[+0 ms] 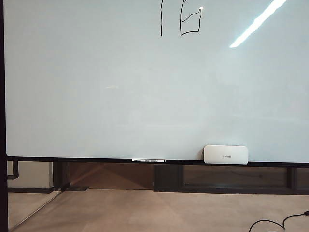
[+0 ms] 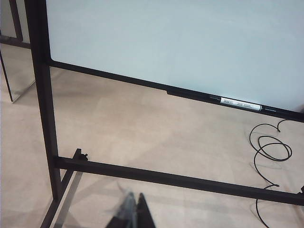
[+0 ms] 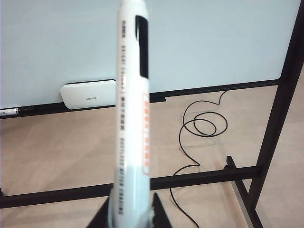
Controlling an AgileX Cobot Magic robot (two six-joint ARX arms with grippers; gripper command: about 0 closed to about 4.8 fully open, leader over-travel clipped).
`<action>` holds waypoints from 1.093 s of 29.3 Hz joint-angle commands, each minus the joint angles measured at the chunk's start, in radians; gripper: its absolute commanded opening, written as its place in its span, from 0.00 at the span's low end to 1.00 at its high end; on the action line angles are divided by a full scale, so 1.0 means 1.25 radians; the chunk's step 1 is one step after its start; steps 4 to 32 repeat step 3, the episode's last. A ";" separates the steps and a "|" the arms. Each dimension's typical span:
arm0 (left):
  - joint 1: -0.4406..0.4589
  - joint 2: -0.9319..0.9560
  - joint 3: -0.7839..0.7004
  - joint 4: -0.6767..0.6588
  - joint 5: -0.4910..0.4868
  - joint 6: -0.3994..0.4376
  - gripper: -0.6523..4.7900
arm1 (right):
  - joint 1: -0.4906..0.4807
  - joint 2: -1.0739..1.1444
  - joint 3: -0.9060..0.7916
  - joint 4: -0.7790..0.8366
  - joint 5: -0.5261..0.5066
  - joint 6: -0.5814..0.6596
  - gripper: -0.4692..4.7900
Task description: Reach to the right to find the marker pen, pick it up, and write the number 16 on the whiteboard.
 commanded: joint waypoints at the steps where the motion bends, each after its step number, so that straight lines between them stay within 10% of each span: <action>1: -0.001 0.001 0.002 0.005 -0.002 0.000 0.11 | 0.001 0.001 0.004 0.011 -0.001 0.000 0.08; 32: -0.001 0.001 0.002 0.005 -0.002 0.000 0.11 | 0.001 0.001 0.004 0.011 -0.001 0.001 0.08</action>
